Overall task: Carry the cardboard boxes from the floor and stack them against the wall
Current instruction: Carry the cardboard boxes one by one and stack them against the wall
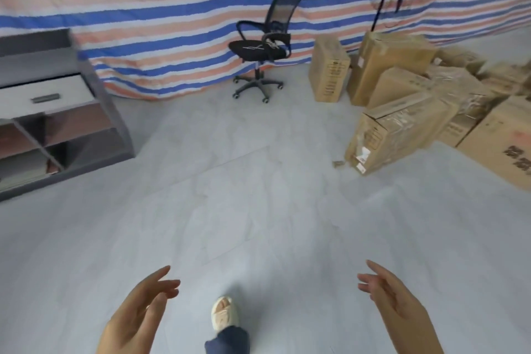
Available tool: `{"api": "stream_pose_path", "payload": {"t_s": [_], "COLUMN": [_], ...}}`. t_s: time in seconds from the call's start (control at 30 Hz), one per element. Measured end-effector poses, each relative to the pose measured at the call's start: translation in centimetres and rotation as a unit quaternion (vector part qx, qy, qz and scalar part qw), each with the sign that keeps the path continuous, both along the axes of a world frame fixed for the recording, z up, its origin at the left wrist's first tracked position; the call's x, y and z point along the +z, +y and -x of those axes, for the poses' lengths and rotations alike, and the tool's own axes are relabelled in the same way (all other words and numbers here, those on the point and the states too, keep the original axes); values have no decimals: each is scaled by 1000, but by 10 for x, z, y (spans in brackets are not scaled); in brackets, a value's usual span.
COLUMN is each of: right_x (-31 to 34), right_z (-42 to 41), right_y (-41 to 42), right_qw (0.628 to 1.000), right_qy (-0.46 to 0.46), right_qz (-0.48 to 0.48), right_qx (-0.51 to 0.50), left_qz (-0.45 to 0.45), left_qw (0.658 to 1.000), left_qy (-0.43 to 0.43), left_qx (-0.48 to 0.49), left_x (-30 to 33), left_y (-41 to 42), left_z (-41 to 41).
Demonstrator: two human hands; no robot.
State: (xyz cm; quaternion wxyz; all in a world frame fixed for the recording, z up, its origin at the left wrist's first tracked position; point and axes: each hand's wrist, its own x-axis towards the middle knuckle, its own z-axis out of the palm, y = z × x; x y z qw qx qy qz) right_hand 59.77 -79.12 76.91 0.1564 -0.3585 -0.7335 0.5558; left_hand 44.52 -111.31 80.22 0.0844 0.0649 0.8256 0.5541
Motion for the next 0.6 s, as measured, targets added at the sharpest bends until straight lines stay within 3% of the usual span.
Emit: {"api": "stream_pose_path", "payload": {"t_s": [0.37,0.6], "right_x": [12,0], "right_z": [167,215], "right_y": [85,148], "right_qw": [992,976], "right_qy": [13,17], "right_qz": [-23,34], "right_qx": [-125,-215], "left_qz": [-6,0], "left_qw": [984,968], "left_qy": [-11,-40], "left_qx": [-180,-249], "left_x": [23,10], "left_y": [153,265], "left_z": [252,335]}}
